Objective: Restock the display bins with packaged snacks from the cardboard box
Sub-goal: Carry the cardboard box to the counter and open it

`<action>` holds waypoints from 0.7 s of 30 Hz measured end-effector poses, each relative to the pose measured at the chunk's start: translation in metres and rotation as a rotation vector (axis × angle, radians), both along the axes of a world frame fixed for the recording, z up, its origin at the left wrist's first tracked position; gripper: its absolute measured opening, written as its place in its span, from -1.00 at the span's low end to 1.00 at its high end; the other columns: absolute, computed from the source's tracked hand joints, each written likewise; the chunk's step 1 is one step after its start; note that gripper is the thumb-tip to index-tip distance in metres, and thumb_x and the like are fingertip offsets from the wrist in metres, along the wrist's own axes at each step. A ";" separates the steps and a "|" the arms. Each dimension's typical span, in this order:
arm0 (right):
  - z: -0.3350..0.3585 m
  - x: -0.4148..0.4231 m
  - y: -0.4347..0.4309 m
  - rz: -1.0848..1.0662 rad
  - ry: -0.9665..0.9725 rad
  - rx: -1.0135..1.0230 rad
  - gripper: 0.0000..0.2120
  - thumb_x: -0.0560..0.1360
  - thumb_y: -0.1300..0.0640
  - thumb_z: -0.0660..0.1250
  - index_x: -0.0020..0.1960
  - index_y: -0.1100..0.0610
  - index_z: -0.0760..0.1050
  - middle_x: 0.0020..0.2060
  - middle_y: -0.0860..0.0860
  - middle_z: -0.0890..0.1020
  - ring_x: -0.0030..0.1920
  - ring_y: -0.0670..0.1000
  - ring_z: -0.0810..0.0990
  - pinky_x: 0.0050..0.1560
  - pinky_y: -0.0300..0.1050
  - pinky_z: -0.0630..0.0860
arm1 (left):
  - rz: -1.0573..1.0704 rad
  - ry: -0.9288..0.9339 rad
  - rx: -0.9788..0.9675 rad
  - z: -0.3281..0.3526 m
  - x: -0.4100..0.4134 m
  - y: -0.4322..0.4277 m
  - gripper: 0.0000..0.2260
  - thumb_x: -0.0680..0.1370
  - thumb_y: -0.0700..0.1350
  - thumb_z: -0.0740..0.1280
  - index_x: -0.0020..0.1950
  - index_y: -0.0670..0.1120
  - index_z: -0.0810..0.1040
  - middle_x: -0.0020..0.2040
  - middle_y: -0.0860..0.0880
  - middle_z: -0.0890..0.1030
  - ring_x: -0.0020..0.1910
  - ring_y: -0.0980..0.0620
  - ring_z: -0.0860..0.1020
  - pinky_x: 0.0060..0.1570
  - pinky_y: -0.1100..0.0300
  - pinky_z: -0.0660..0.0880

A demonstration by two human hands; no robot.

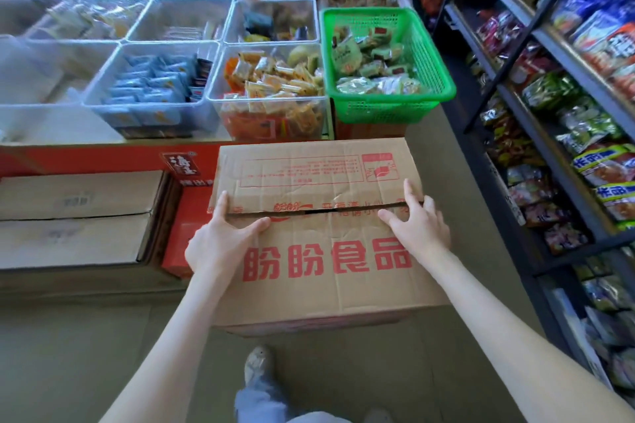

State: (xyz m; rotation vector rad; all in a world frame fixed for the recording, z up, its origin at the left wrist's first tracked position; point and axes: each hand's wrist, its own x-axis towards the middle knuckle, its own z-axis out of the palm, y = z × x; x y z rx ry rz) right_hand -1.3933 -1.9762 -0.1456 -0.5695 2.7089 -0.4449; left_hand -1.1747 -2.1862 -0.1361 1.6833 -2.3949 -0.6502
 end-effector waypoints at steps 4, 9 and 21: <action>0.003 0.025 -0.067 0.002 -0.005 0.014 -0.26 0.49 -0.35 0.13 0.53 -0.18 -0.15 0.48 0.11 0.17 0.42 0.19 0.25 0.33 0.12 0.32 | -0.004 -0.003 0.008 0.008 0.030 -0.059 -0.20 0.40 0.42 0.24 0.54 0.17 0.05 0.17 -0.05 0.59 0.10 -0.10 0.58 -0.21 0.18 0.42; -0.010 0.056 -0.145 -0.005 -0.054 0.020 -0.24 0.48 -0.35 0.14 0.53 -0.19 -0.15 0.47 0.11 0.19 0.40 0.19 0.28 0.32 0.14 0.35 | 0.001 -0.039 0.037 0.001 0.063 -0.142 -0.18 0.37 0.46 0.22 0.53 0.21 0.02 0.12 -0.04 0.61 0.05 -0.09 0.59 -0.15 0.14 0.51; -0.022 0.072 -0.256 0.000 -0.048 0.015 -0.23 0.48 -0.34 0.17 0.53 -0.17 -0.12 0.46 0.11 0.20 0.40 0.20 0.27 0.34 0.13 0.31 | 0.003 -0.092 0.061 -0.015 0.083 -0.246 -0.20 0.40 0.43 0.21 0.54 0.21 -0.02 0.16 -0.03 0.59 0.09 -0.06 0.58 -0.11 0.14 0.47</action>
